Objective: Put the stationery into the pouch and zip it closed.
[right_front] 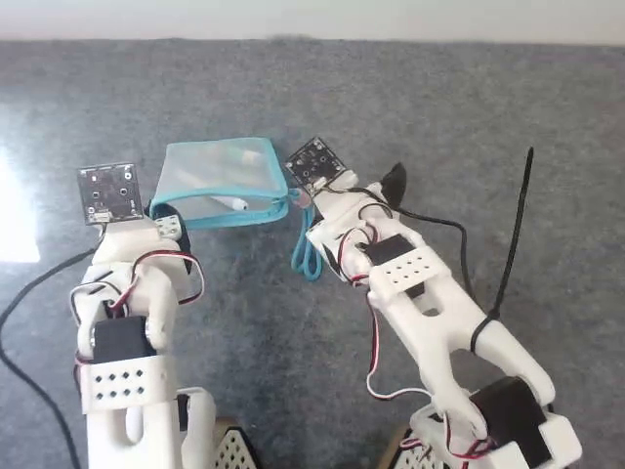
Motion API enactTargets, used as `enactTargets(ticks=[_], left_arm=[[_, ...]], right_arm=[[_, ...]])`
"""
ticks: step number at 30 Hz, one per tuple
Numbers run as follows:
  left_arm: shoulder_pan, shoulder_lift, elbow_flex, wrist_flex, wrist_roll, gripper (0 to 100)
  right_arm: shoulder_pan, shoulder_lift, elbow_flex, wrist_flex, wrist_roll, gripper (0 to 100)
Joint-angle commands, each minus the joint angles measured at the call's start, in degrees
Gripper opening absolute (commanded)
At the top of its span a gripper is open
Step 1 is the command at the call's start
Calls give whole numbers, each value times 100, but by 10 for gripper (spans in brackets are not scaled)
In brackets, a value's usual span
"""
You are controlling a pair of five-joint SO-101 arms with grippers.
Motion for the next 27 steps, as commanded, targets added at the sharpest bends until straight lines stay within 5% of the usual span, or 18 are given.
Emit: enactTargets(ticks=[1, 14, 27], left_arm=[[-18, -105, -347, 9, 88, 11], [-9, -105, -338, 9, 88, 11], [360, -105, -189, -62, 88, 11]], right_arm=[[-145, -119, -123, -40, -53, 545], [-462, -251, -105, -892, -492, 545], [-189, 1525, -1108, -1587, -457, 543]])
